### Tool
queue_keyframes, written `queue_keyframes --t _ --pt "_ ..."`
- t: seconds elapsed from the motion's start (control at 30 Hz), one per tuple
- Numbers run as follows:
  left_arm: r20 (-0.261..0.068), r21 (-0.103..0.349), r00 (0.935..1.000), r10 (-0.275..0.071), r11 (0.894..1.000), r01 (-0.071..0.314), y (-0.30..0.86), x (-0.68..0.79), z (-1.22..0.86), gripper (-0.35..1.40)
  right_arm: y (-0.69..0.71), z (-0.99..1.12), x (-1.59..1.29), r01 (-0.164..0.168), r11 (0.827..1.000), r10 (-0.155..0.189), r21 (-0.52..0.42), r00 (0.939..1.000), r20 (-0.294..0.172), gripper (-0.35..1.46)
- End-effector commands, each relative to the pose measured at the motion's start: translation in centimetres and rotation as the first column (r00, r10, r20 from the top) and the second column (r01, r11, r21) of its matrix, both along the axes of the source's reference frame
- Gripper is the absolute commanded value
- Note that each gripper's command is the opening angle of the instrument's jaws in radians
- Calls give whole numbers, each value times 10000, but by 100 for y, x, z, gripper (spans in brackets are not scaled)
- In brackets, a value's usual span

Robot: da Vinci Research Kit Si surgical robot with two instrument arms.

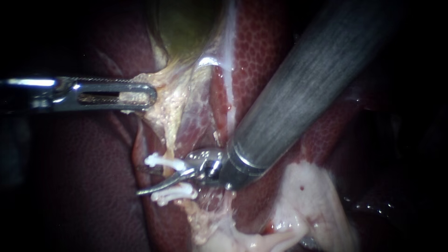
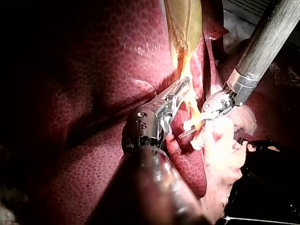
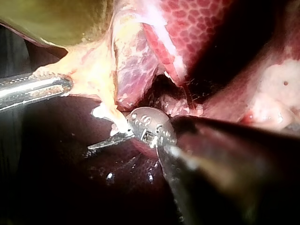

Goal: Go to the cutting position left tube

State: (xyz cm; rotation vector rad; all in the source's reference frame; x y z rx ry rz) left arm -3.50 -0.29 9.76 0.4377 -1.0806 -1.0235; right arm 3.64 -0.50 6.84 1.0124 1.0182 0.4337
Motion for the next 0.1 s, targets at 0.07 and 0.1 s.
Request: queue_keyframes --t 0.07,0.1 --pt "0 -3 10000 -1 10000 1 0 0 0 -35 0 1 0 4 10000 -4 -2 10000 -2 131" --pt "-1 -3 10000 -1 10000 1 0 0 0 -35 0 1 -1 4 10000 -4 -2 10000 -2 131"
